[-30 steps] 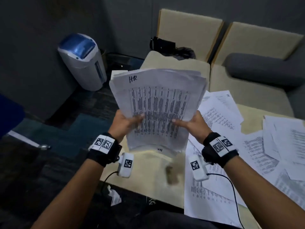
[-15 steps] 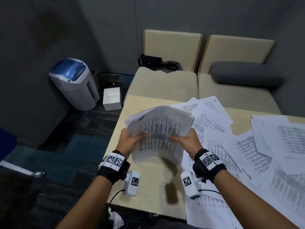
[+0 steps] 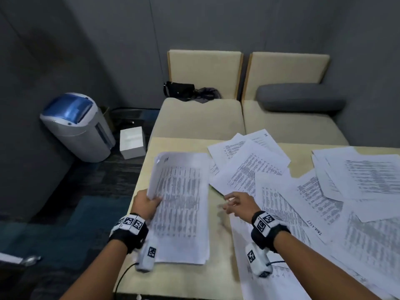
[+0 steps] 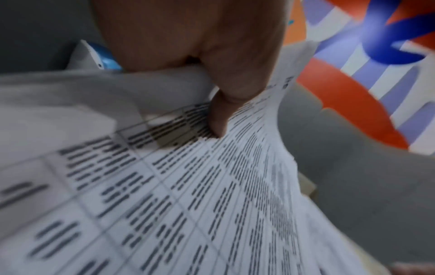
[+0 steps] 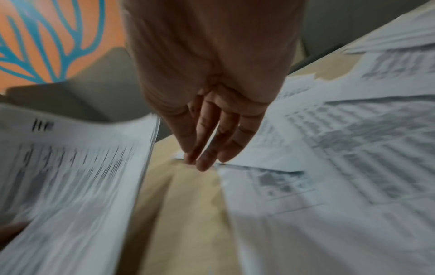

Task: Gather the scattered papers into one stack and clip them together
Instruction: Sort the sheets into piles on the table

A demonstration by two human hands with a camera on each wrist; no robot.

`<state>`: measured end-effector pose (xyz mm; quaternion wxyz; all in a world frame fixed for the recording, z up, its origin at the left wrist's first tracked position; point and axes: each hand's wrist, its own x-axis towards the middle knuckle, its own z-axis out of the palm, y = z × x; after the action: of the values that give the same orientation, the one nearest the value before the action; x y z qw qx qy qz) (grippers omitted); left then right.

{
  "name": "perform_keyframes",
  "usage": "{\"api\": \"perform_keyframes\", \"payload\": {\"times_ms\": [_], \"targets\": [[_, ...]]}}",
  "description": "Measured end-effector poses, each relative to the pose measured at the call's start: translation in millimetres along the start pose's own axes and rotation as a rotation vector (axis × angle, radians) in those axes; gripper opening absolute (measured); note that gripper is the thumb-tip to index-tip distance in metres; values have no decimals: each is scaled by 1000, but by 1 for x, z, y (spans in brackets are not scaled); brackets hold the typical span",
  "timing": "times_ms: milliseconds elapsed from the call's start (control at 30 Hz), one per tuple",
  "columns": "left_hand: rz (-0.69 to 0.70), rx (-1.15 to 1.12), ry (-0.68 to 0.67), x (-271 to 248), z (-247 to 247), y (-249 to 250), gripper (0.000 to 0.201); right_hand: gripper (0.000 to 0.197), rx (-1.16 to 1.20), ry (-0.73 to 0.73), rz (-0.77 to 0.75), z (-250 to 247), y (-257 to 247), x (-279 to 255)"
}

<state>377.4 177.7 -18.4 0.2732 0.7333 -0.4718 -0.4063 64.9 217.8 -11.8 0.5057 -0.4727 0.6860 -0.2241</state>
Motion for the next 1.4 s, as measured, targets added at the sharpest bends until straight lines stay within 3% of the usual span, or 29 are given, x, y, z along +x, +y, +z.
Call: {"api": "perform_keyframes", "payload": {"times_ms": [167, 233, 300, 367, 500, 600, 800, 1133, 1400], "targets": [[-169, 432, -65, 17, -4, -44, 34, 28, -127, 58, 157, -45, 51, -4], [-176, 546, 33, 17, -1, -49, 57, 28, -154, 85, 217, -62, 69, -9], [-72, 637, 182, 23, 9, -36, 80, 26, -155, 135, 278, -79, 84, -14], [110, 626, 198, 31, 26, -10, 81, 23, -149, 179, 313, -95, 95, -17], [333, 494, -58, 53, 88, 57, 56, 21, -123, 220, 332, -125, 101, -15], [402, 411, -269, 65, 143, 99, 42, 22, -118, 232, 333, -143, 104, -10], [355, 528, -471, 87, 226, 150, 45, 24, -134, 229, 313, -180, 114, 4], [275, 676, -372, 174, 274, 204, 61, 23, -15, 280, 246, -245, 116, 77], [172, 699, -410, 236, 308, 222, 116, 15, 38, 351, 188, -247, 120, 141]]}}
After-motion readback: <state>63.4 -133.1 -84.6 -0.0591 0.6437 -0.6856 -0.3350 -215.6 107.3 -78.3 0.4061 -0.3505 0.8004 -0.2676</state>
